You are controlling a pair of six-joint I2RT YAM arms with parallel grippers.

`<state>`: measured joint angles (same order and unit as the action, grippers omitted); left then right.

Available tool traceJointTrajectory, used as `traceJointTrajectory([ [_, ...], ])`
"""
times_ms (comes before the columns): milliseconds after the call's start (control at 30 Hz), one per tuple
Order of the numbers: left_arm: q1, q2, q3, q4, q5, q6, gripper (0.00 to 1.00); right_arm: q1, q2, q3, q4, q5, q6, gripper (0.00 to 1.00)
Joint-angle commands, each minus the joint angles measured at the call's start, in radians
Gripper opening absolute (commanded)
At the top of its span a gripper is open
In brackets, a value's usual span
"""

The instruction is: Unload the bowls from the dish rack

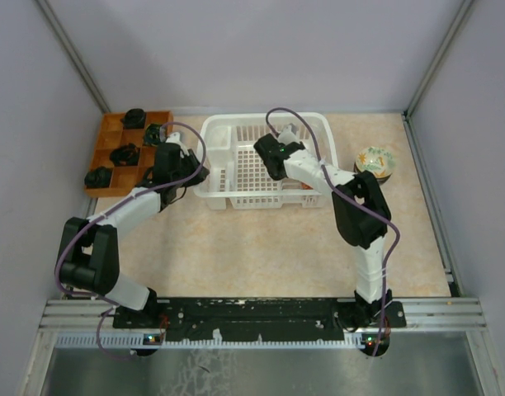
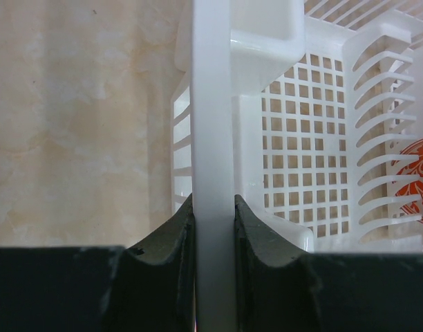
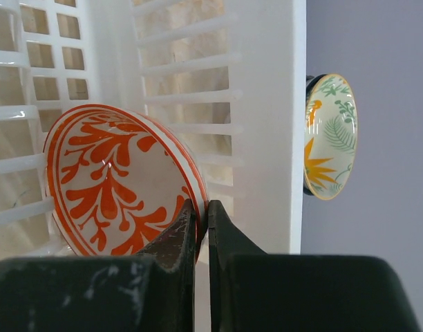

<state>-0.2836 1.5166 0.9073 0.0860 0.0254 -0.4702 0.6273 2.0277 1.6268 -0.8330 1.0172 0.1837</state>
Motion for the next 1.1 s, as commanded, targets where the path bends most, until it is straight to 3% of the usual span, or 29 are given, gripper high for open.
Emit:
traceJointTrajectory([
  [0, 0.002, 0.004, -0.029, -0.007, -0.007, 0.012, 0.00, 0.011, 0.000, 0.054, 0.003, 0.001, 0.019, 0.00],
  [833, 0.001, 0.007, -0.030, -0.002, -0.011, 0.006, 0.00, 0.012, -0.220, 0.102, 0.177, 0.029, -0.076, 0.00],
  [1067, 0.001, 0.009, -0.025, -0.003, -0.012, 0.011, 0.00, -0.069, -0.319, 0.075, 0.213, -0.213, -0.030, 0.00],
])
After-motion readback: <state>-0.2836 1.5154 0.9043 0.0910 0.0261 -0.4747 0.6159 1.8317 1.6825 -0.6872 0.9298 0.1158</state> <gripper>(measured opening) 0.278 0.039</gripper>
